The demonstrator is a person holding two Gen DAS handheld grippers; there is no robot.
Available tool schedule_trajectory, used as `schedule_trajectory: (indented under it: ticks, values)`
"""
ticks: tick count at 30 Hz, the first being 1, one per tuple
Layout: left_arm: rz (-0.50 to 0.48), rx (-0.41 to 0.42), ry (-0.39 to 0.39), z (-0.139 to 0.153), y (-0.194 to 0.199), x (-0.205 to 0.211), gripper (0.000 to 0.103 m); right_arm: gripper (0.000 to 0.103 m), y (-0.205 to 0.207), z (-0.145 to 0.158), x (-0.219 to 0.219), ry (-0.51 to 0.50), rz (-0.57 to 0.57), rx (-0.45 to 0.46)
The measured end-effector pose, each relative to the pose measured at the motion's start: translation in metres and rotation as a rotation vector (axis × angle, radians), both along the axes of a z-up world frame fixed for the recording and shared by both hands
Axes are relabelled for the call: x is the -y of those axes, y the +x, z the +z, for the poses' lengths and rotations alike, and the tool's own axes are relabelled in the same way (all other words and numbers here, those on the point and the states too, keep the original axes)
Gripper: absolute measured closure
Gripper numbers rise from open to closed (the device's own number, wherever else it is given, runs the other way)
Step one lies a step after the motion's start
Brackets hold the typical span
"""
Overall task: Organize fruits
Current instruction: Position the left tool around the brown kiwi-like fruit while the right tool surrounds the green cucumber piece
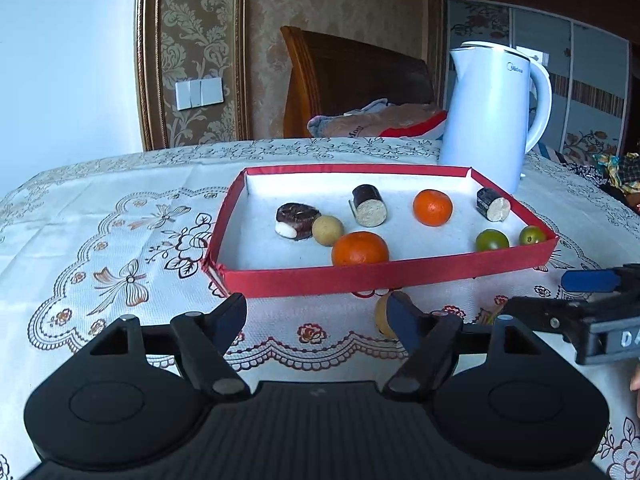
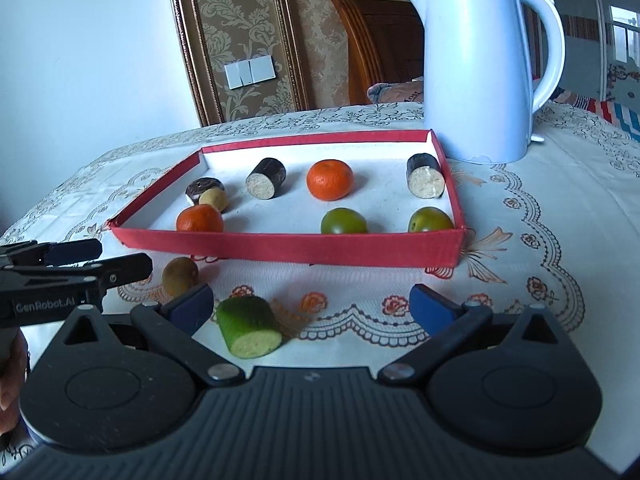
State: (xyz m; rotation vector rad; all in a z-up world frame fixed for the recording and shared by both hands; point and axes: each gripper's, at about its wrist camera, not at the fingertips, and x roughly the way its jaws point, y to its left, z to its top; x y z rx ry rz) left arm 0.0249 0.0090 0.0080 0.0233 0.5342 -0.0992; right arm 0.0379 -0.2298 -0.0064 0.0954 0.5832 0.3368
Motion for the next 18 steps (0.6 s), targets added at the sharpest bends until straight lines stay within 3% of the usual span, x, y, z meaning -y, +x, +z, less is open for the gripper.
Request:
schedule_trajectory:
  ticks: [18]
  values:
    - [0.018,-0.033,-0.003,-0.003,0.004,-0.002,0.026,0.0,0.001,-0.005,-0.014,-0.081,0.04,-0.03]
